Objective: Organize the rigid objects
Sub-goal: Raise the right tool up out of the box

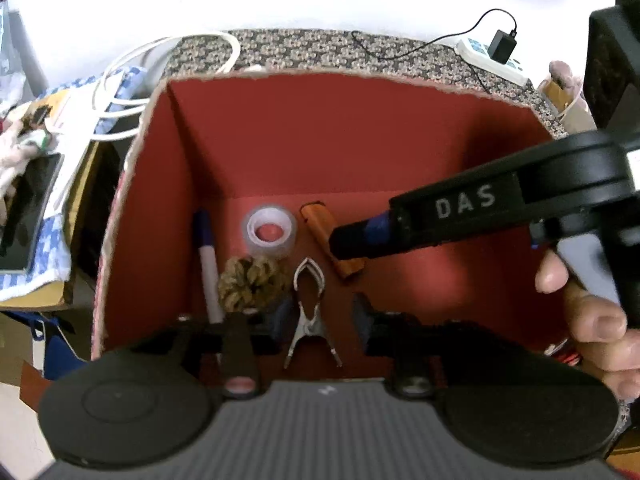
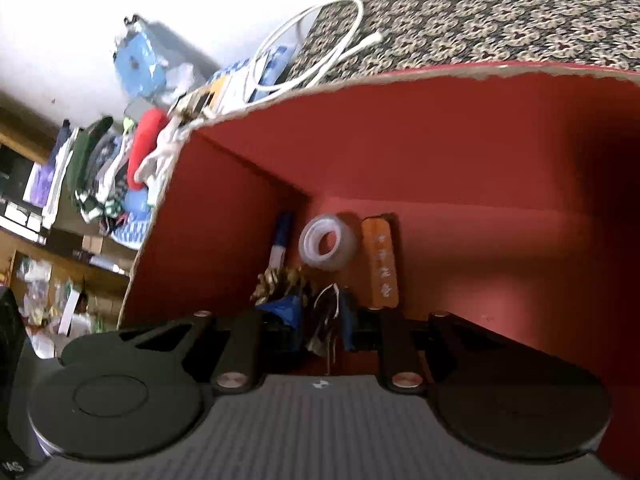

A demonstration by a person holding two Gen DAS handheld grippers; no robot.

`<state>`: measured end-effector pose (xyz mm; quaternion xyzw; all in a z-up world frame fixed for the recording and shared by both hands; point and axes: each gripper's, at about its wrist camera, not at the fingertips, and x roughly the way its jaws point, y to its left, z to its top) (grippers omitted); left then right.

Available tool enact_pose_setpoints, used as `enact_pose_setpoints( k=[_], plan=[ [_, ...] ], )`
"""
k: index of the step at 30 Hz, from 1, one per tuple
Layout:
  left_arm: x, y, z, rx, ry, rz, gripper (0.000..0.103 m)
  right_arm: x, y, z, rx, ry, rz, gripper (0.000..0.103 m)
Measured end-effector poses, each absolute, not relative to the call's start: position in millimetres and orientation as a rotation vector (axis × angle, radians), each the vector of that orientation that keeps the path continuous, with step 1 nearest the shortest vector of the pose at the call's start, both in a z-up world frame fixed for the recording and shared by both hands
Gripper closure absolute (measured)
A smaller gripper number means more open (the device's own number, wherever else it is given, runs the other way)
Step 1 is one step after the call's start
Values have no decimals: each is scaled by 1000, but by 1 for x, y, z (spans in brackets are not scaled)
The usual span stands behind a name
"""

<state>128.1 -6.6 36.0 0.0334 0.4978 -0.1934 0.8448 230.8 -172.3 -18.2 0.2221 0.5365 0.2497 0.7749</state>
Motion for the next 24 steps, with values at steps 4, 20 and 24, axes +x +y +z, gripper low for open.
enact_pose_setpoints(
  k=[4,20,24],
  plan=[
    [125,-11,41,84,1034,-402,70,229,-173,-17,481,1135,522,103],
    [117,-12,44,112,1019,-333,51,225,-176,-18,502,1094,425,103],
    [115,-12,44,119,1018,-316,51,225,-178,-19,510,1095,405,103]
  ],
)
